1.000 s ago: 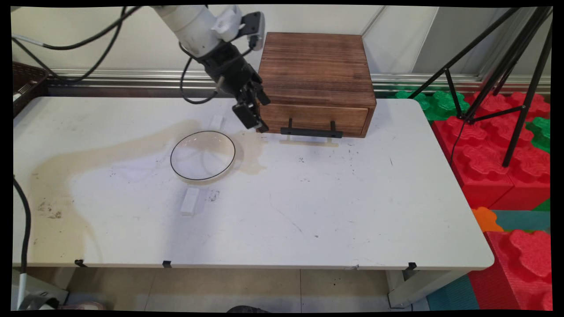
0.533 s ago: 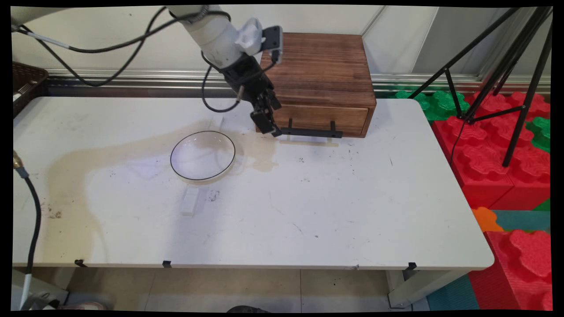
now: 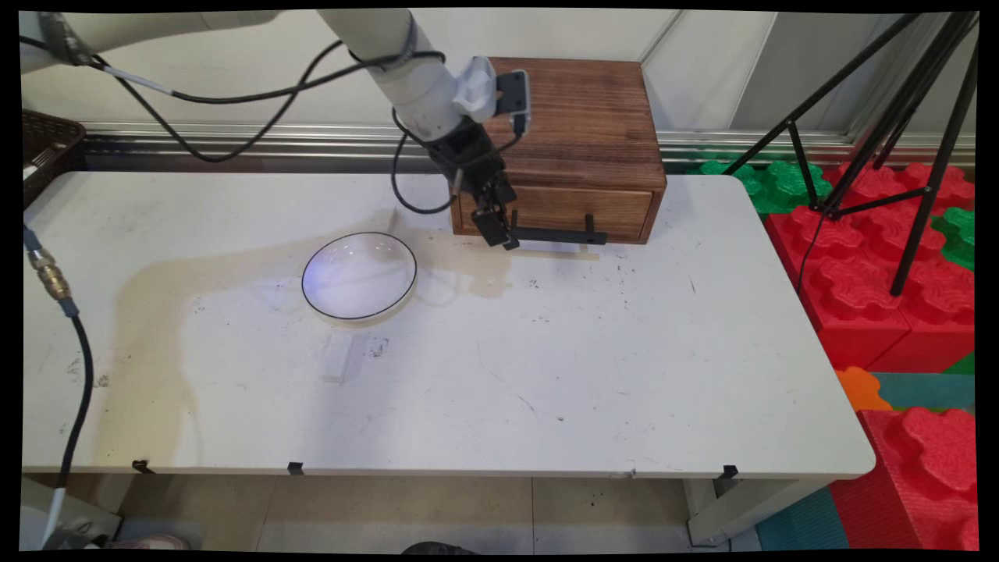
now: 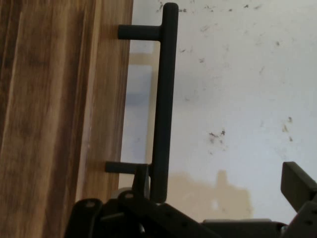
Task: Open the drawer
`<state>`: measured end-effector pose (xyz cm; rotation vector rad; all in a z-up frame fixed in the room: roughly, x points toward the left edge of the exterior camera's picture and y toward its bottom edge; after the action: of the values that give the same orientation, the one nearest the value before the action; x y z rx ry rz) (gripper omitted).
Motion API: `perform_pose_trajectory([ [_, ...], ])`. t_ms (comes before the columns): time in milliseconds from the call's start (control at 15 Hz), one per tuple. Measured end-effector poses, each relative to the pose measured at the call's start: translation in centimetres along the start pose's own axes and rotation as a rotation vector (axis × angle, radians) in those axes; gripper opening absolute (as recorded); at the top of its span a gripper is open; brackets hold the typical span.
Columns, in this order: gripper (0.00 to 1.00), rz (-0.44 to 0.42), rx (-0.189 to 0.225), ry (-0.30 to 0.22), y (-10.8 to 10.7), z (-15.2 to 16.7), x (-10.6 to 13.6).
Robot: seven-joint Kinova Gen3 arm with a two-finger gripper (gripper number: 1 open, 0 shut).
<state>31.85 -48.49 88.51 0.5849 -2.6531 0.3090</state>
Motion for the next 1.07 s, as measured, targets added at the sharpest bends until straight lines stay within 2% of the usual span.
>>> perform_pose_trajectory([
  [533,1.0,0.03,0.02,-0.008,-0.2,4.0,1.3],
  [1067,1.0,0.043,0.019,-0.017,-0.2,6.4,2.0],
])
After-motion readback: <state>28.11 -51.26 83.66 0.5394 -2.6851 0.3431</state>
